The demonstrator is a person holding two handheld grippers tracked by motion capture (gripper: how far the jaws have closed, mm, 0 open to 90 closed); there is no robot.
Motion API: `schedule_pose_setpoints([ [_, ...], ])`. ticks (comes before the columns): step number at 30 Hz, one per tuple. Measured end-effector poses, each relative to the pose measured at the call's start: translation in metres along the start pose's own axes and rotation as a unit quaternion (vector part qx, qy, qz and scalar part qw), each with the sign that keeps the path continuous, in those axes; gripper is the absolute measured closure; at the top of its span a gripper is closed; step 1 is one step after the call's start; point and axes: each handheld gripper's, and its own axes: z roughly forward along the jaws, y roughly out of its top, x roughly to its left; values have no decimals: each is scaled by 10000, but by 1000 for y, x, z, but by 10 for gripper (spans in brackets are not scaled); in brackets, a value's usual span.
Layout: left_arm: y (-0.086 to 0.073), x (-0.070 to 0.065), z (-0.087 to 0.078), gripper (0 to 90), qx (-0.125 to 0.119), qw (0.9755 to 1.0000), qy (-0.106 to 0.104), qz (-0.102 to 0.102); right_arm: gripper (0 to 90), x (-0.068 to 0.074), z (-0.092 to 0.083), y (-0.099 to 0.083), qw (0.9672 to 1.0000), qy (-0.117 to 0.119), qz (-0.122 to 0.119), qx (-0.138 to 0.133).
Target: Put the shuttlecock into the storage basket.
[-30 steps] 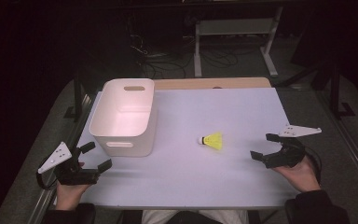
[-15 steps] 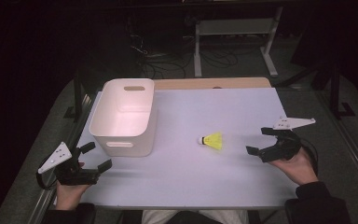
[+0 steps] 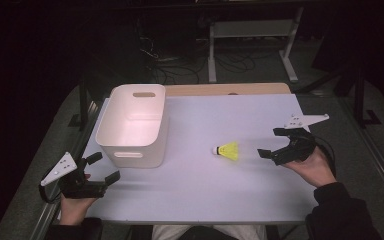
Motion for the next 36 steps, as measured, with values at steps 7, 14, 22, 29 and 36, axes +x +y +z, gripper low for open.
schedule_pose_setpoints([
  [7,0,0,0,0,1,10000,6,-5,0,-4,10,7,9999,54,-17,115],
  [14,0,0,0,0,-1,10000,-7,-1,0,-3,19,13,9996,125,-122,219],
  [22,0,0,0,0,-2,10000,-12,-1,0,0,27,19,9991,220,-210,302],
  [29,0,0,-1,0,-8,10000,-14,-2,0,3,34,23,9985,294,-297,355],
  [36,0,0,0,0,-4,10000,-18,2,0,0,41,25,9981,326,-303,426],
])
